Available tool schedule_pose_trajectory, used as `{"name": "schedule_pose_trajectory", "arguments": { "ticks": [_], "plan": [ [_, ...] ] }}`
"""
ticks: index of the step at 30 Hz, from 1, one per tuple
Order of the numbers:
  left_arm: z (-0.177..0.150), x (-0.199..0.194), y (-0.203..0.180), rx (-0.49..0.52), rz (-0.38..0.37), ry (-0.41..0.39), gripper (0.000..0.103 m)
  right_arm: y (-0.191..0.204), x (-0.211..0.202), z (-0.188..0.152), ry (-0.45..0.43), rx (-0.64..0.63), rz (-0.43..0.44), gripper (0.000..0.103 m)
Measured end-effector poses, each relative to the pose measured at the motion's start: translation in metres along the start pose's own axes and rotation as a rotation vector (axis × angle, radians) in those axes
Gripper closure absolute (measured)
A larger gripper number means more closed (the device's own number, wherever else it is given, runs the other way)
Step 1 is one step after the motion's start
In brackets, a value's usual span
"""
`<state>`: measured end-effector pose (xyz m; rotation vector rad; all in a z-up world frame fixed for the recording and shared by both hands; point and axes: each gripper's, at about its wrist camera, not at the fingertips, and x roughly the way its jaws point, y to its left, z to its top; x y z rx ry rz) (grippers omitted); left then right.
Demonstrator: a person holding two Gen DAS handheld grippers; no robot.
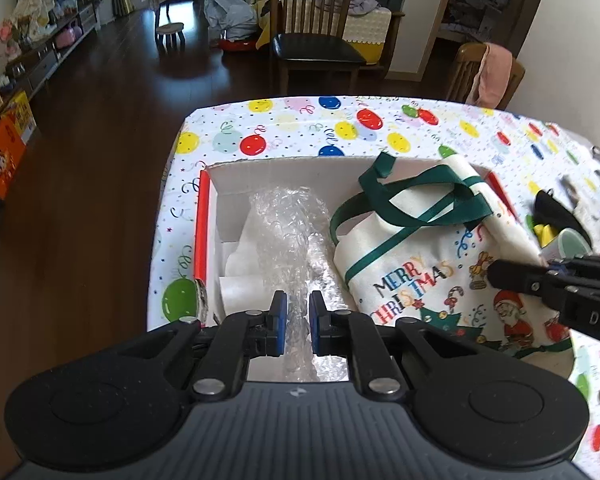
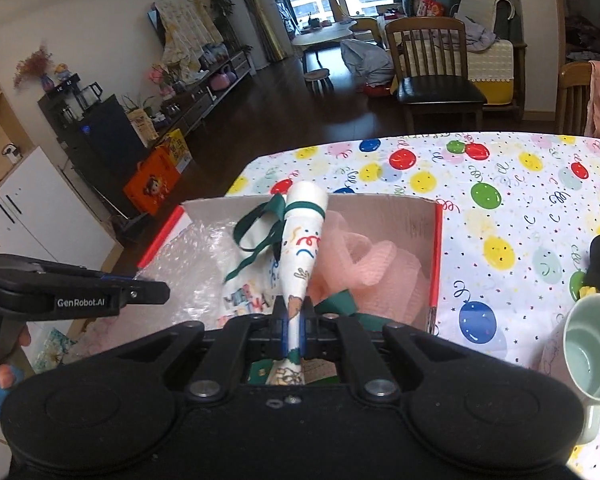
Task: Organize soft objects
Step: 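Lift the bubble wrap and tote bag and carry both into the red box, then open both grippers to release the bubble wrap and tote bag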
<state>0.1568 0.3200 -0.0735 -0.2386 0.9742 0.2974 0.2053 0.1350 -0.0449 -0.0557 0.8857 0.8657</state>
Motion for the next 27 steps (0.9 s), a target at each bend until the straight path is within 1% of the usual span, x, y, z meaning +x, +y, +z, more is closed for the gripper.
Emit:
{"name": "schedule_pose_trajectory", "arguments": {
  "ticks": [5,11,14,17,21,23,25,27],
  "plan": [
    [-0.004,0.009,0.002,0.013,0.010,-0.001,0.092,0.005,0.011,-0.005,0.016,-0.040,-0.050,0.098],
    [-0.008,0.005,0.007,0.005,0.013,-0.005,0.091,0.013,0.021,-0.012,0.039,-0.107,-0.123,0.098],
    [-0.009,-0.002,0.011,-0.006,0.002,-0.008,0.091,0.015,0.026,-0.013,0.049,-0.135,-0.150,0.094],
    [-0.012,-0.010,0.017,-0.034,-0.023,-0.021,0.091,0.015,0.029,-0.016,0.067,-0.162,-0.166,0.086],
    [-0.013,-0.019,0.022,-0.052,-0.036,-0.039,0.090,0.016,0.030,-0.020,0.069,-0.189,-0.174,0.084],
    [-0.013,-0.022,0.023,-0.054,-0.036,-0.048,0.090,0.018,0.025,-0.021,0.059,-0.199,-0.168,0.078],
    [-0.013,-0.024,0.023,-0.056,-0.036,-0.056,0.090,0.020,0.020,-0.020,0.046,-0.211,-0.157,0.062],
    [-0.012,-0.025,0.023,-0.060,-0.042,-0.056,0.090,0.022,0.014,-0.021,0.032,-0.232,-0.159,0.058]
  ]
}}
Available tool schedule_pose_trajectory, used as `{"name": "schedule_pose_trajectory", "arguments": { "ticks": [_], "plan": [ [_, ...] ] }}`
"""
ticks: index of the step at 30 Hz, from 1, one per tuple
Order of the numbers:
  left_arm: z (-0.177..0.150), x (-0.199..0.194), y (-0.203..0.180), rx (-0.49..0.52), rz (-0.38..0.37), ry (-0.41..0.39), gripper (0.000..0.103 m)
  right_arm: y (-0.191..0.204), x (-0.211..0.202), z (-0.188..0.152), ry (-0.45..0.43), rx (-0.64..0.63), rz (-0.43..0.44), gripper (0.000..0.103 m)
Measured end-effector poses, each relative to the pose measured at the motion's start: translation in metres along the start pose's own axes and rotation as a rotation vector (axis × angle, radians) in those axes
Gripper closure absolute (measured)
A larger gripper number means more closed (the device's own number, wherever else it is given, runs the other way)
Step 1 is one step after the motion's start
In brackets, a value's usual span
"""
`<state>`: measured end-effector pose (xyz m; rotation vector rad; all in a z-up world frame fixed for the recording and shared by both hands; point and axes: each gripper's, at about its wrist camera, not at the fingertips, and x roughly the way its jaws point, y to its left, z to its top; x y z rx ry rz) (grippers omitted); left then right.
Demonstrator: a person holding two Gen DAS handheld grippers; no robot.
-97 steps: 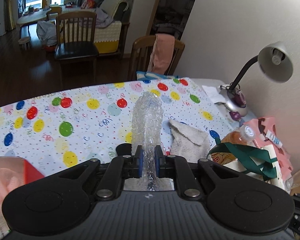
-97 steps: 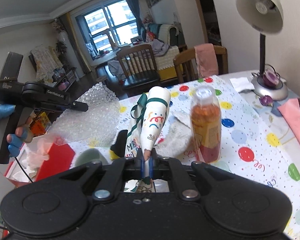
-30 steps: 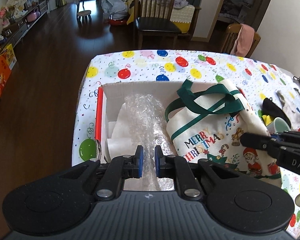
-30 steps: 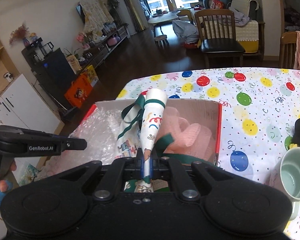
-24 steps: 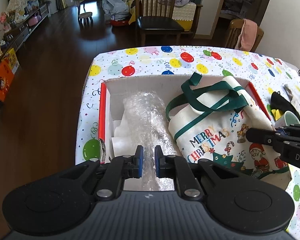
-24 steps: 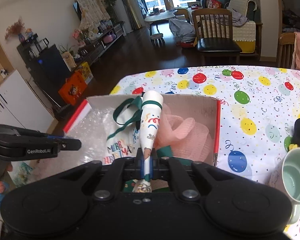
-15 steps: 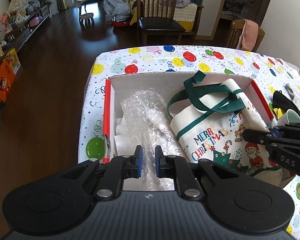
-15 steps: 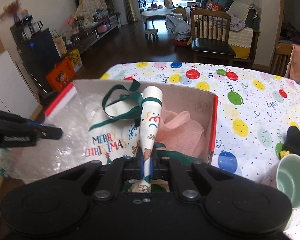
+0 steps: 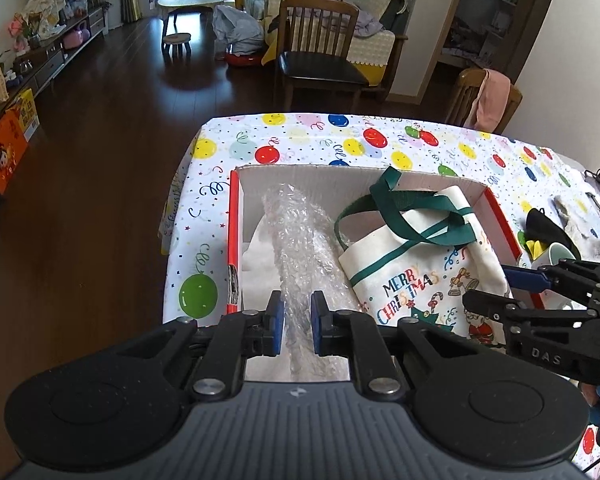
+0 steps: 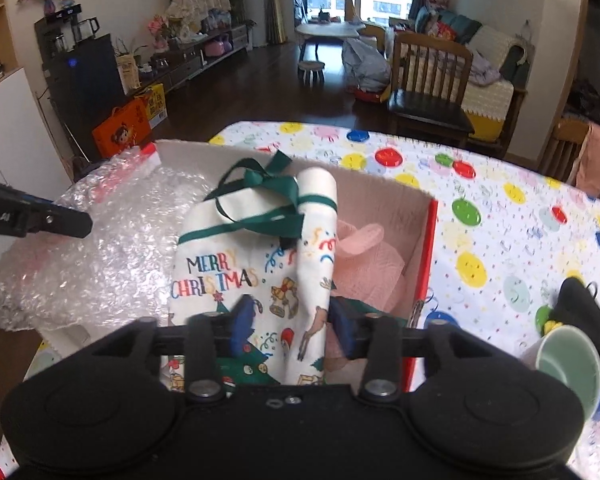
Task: Organize soft objects
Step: 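Open both grippers to release the bubble wrap and tote bag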
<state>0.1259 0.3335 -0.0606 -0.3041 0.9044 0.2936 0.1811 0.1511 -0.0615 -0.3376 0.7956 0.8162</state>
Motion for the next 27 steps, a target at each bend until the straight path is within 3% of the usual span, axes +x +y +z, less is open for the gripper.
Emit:
{"name": "schedule_pose_trajectory", "arguments": {
  "ticks": [8,10,11,12,14,19,22,24,27],
  "plan": [
    [-0.001,-0.004,-0.009,0.019,-0.027,-0.016,0.088,-0.007,-0.031,0.003,-0.045,0.021,0.037,0.051],
    [-0.002,-0.006,-0.013,0.024,-0.035,-0.020,0.079,-0.010,-0.041,0.004,-0.059,0.029,0.049,0.048],
    [-0.002,-0.007,-0.014,0.022,-0.037,-0.024,0.068,-0.012,-0.046,0.003,-0.065,0.036,0.056,0.048],
    [-0.003,-0.008,-0.016,0.021,-0.042,-0.029,0.049,-0.014,-0.051,0.002,-0.071,0.043,0.064,0.046],
    [-0.004,-0.012,-0.018,0.020,-0.051,-0.042,0.033,-0.018,-0.063,0.001,-0.084,0.058,0.077,0.043],
    [-0.007,-0.026,-0.030,0.030,-0.040,-0.084,0.033,-0.027,-0.092,-0.005,-0.129,0.092,0.104,0.038],
    [-0.008,-0.040,-0.041,0.047,-0.044,-0.119,0.032,-0.034,-0.111,-0.011,-0.163,0.102,0.113,0.028],
    [-0.008,-0.049,-0.051,0.065,-0.050,-0.143,0.025,-0.038,-0.125,-0.014,-0.188,0.102,0.121,0.023],
    [-0.009,-0.061,-0.068,0.086,-0.074,-0.174,0.021,-0.047,-0.144,-0.021,-0.222,0.104,0.118,0.015]
  ]
}}
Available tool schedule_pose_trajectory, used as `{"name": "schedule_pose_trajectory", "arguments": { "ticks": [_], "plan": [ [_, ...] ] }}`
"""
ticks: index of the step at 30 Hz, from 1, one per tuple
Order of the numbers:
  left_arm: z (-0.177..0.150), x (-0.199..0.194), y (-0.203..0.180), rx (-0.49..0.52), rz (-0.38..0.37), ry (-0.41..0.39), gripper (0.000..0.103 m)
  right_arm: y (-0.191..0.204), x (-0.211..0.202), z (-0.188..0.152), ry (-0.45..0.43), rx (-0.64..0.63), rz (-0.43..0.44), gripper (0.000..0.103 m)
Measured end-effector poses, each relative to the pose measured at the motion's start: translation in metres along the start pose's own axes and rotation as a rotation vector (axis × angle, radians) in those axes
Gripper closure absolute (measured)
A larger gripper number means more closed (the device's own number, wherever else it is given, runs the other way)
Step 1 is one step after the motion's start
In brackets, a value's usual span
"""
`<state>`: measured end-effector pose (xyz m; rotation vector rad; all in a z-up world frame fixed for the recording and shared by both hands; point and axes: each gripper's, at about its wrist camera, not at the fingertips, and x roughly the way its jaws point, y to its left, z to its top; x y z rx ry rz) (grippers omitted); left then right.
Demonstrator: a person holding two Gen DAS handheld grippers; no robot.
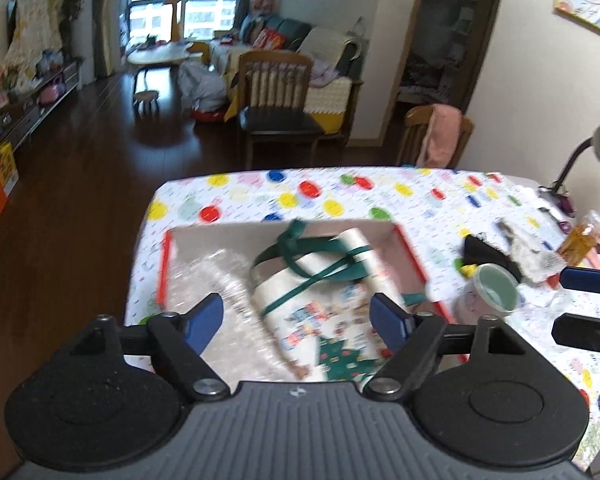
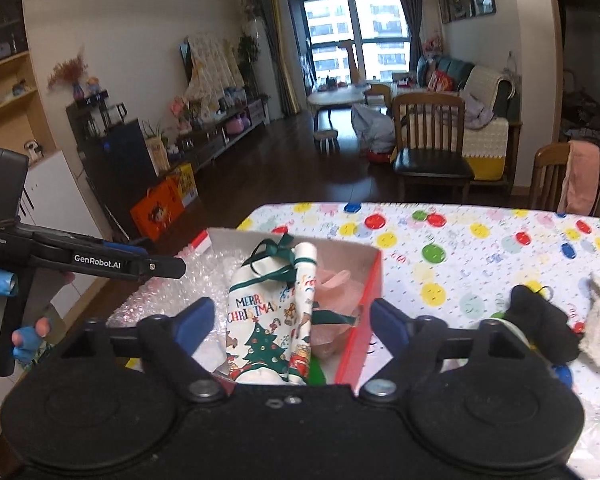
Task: Organize soft objects
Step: 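Open both grippers to release the bubble wrap and tote bag, then withdraw both grippers toward the black mask and clear plastic bag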
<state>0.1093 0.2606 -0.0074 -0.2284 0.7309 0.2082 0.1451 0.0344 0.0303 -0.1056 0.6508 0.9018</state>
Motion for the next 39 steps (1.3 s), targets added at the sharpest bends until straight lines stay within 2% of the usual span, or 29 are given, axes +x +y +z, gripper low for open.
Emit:
{"name": "schedule_pose_trajectory", "arguments": {
  "ticks": [10,23,25,27,34,39],
  "plan": [
    [0.005,-0.001,-0.074,0.017,-0.095,-0.028,0.019,-0.052,-0.054,-0.016,-0.058,0.056,-0.038,0.002],
    [0.010,0.041,-0.201,0.102,-0.238,-0.003,0.019,-0.151,-0.089,-0.059,-0.041,0.165,-0.170,0.001],
    [0.010,0.050,-0.220,0.117,-0.259,0.000,0.016,-0.165,-0.092,-0.066,-0.031,0.174,-0.183,0.001],
    [0.011,0.060,-0.238,0.130,-0.268,0.004,0.002,-0.179,-0.095,-0.073,-0.021,0.183,-0.192,0.001],
    [0.020,0.103,-0.292,0.129,-0.291,0.071,0.001,-0.224,-0.098,-0.091,0.007,0.227,-0.212,0.001],
    [0.030,0.141,-0.316,0.104,-0.269,0.144,0.001,-0.253,-0.093,-0.103,0.033,0.252,-0.226,0.001]
  ]
}}
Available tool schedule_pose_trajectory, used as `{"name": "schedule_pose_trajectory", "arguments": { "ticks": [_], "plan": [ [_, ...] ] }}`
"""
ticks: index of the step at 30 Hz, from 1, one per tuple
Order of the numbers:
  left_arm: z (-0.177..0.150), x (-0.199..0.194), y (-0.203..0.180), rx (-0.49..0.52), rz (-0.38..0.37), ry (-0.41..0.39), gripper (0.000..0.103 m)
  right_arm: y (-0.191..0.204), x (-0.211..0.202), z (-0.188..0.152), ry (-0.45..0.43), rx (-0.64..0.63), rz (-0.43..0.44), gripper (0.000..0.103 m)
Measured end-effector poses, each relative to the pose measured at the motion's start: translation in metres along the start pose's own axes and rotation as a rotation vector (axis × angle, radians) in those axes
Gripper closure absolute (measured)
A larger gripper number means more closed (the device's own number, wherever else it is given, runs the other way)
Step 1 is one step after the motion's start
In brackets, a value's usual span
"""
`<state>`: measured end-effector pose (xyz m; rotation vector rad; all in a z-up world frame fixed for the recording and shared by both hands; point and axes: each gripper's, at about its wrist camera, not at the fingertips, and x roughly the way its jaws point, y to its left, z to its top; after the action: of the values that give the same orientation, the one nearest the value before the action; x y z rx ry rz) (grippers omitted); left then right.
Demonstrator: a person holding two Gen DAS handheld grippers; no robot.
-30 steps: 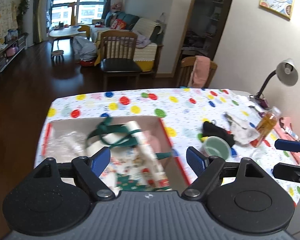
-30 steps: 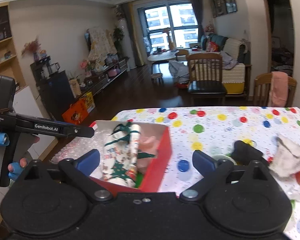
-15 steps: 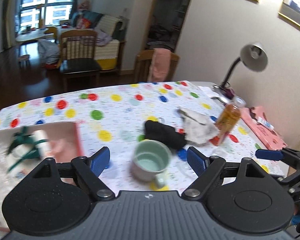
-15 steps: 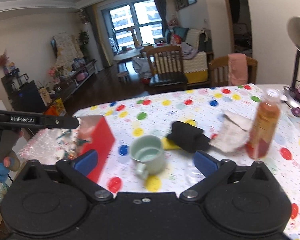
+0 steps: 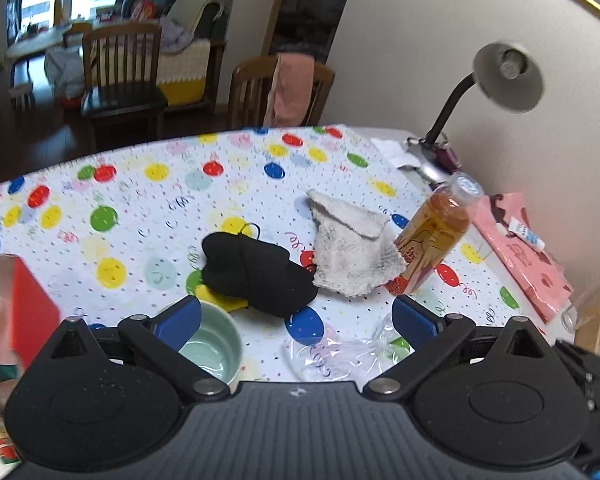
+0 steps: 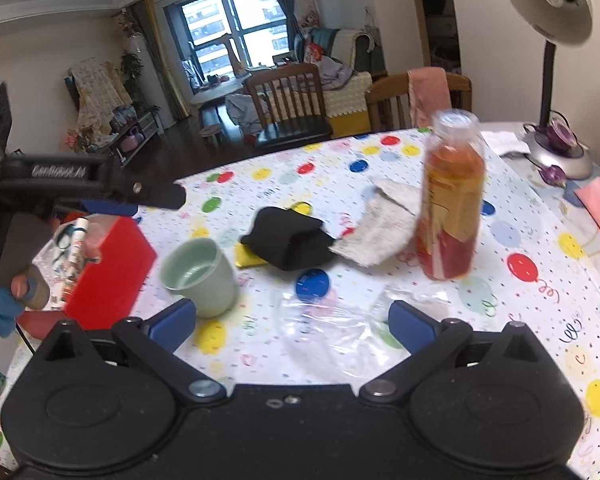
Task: Organize soft objects
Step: 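Withdraw both grippers toward the black mask and clear plastic bag, then grasp the black mask with the left gripper while the right gripper grasps the clear plastic bag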
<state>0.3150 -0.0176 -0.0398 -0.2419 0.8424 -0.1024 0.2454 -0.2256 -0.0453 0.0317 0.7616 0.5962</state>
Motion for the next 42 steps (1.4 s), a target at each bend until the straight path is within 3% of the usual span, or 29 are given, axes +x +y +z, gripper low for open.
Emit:
{"name": "schedule_pose_trajectory", "arguments": {
  "ticks": [4,17,27,35,37,42],
  "plan": [
    [0.013,0.036,-0.003,-0.018,0.003,0.078,0.001,-0.019,0.014,-0.003,0.029,0.024,-0.011,0.001],
    [0.040,0.120,-0.006,0.031,0.139,0.208,0.001,-0.060,0.066,0.001,0.116,0.123,-0.017,0.004],
    [0.046,0.167,0.000,0.034,0.196,0.294,0.001,-0.065,0.111,0.005,0.196,0.168,-0.032,0.014],
    [0.042,0.186,0.008,0.030,0.217,0.323,0.002,-0.055,0.135,0.005,0.224,0.122,-0.067,0.021],
    [0.041,0.188,0.009,0.036,0.225,0.322,0.004,-0.053,0.139,0.004,0.231,0.109,-0.074,0.023],
    [0.040,0.191,0.009,0.047,0.248,0.328,0.023,-0.049,0.141,0.001,0.236,0.074,-0.100,0.033]
  ]
}}
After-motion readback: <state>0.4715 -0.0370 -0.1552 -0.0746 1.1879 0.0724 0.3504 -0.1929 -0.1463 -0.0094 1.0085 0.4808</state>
